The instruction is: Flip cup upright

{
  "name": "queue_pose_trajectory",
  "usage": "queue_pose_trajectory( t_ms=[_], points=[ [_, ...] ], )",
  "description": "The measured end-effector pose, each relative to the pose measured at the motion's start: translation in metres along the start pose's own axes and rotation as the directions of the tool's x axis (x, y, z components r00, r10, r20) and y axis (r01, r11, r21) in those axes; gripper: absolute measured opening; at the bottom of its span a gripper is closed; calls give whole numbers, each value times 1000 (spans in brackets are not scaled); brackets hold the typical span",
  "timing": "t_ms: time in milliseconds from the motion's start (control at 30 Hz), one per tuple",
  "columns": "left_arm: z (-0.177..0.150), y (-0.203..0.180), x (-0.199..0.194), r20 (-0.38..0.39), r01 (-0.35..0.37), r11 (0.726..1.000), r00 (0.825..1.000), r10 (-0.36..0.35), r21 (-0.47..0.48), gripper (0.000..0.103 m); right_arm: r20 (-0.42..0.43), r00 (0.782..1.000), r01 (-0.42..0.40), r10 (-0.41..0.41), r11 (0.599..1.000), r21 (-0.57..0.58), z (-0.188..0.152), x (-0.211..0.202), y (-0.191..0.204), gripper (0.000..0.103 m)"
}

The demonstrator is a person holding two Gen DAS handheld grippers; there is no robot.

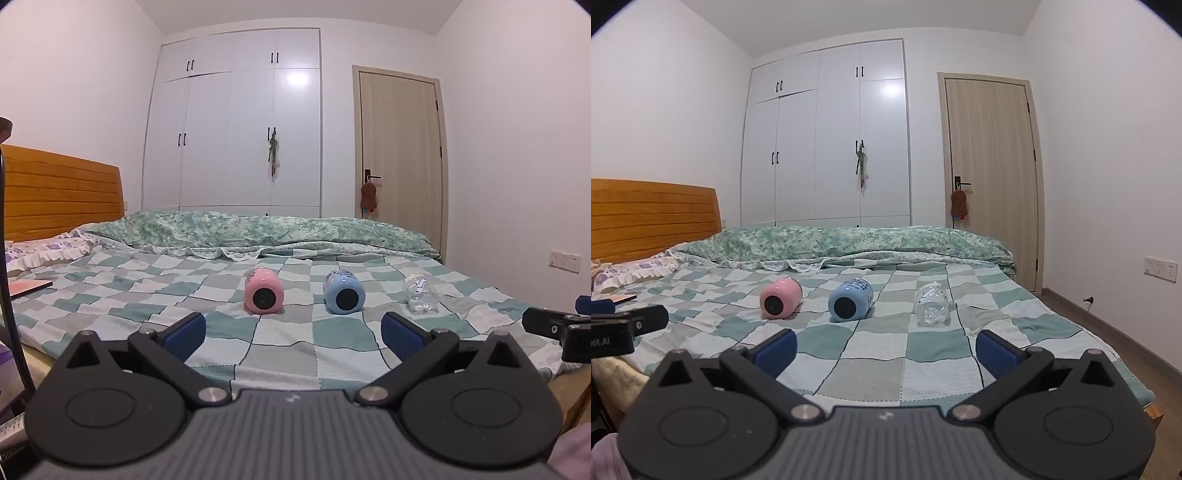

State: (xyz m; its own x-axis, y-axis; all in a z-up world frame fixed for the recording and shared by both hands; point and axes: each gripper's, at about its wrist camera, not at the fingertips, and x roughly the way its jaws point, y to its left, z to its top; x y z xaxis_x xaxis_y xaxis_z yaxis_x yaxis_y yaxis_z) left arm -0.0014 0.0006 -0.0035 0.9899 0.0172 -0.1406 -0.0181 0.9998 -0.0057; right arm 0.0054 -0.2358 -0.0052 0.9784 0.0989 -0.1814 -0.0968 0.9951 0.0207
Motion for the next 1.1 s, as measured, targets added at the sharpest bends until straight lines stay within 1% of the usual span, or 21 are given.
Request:
queue_pose_trajectory(
  t_ms=[1100],
  points=[
    [2, 0, -3, 3, 4, 1000, 1000, -5, 11, 103, -1, 1000, -2, 2, 1000, 1, 2, -2, 2, 103]
  ],
)
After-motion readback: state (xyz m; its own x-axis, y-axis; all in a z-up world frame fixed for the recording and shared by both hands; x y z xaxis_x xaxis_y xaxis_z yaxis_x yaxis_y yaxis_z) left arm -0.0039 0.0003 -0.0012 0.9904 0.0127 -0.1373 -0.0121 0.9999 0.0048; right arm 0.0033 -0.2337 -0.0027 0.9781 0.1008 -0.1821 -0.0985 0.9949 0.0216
